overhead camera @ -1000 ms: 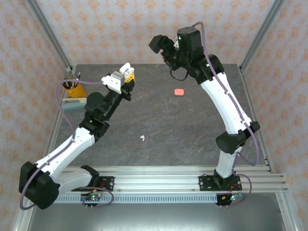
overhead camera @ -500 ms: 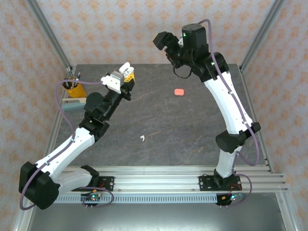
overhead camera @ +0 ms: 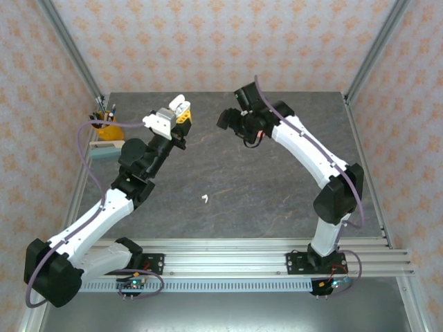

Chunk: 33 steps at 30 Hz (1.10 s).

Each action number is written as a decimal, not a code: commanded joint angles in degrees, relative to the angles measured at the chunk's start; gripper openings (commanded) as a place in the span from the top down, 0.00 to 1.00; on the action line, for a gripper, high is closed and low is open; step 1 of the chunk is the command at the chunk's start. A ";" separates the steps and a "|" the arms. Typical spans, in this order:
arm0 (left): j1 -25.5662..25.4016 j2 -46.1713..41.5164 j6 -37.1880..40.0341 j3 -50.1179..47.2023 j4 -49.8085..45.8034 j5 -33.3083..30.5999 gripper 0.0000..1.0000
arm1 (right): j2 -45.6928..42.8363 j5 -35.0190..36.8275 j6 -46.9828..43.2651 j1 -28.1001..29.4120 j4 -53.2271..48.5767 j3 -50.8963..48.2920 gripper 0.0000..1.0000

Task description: Insert the wireless bluetooth earbuds into the charging case

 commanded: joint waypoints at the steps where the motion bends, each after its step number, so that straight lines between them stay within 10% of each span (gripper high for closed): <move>1: 0.71 -1.95 0.77 -0.80 0.51 -0.67 1.00 | -0.13 -0.06 -5.77 3.39 -2.93 -2.83 0.22; 33: 9.06 -8.85 -1.07 -8.21 -0.47 -1.18 1.00 | 21.11 6.62 -15.27 21.00 -8.58 -1.83 0.31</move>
